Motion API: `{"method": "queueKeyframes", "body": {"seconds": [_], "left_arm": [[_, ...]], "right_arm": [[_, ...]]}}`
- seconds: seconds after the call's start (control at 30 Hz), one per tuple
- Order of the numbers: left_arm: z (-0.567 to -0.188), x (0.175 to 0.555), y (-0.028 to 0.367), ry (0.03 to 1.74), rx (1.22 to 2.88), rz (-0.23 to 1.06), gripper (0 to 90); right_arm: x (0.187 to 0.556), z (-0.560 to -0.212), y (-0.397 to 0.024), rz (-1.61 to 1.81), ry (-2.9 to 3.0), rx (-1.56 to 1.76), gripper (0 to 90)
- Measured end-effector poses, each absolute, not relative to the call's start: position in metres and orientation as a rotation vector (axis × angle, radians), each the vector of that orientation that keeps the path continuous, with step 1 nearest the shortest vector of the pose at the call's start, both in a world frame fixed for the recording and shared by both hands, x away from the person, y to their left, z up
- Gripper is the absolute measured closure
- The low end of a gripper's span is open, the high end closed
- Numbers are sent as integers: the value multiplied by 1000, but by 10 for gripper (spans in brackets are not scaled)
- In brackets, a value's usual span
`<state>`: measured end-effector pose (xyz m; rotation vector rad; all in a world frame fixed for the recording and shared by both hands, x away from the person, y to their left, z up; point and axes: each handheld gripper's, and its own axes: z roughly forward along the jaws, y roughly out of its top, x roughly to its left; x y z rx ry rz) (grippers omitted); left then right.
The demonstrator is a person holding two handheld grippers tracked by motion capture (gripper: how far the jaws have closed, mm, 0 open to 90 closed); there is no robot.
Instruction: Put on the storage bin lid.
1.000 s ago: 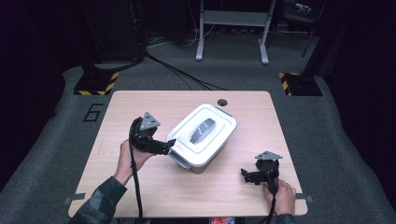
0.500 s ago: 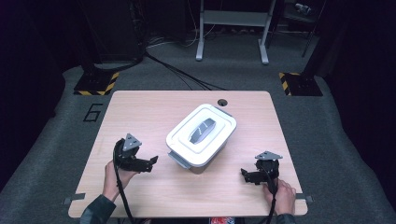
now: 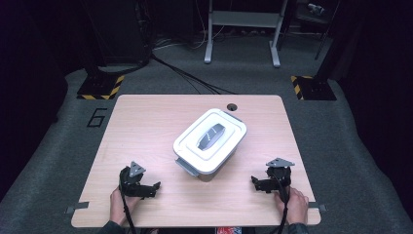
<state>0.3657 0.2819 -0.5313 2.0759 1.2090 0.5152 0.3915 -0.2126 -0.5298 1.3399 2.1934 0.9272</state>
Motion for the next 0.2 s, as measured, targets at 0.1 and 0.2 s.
{"method": "queueKeyframes", "body": {"seconds": [0.1,0.2], "left_arm": [[-531,366,282,1205,2082,510,0],[-532,367,282,1200,2080,516,0]], "right_arm": [[391,-530,-213,928,2193,1340,0],[391,-530,-213,928,2193,1340,0]]}}
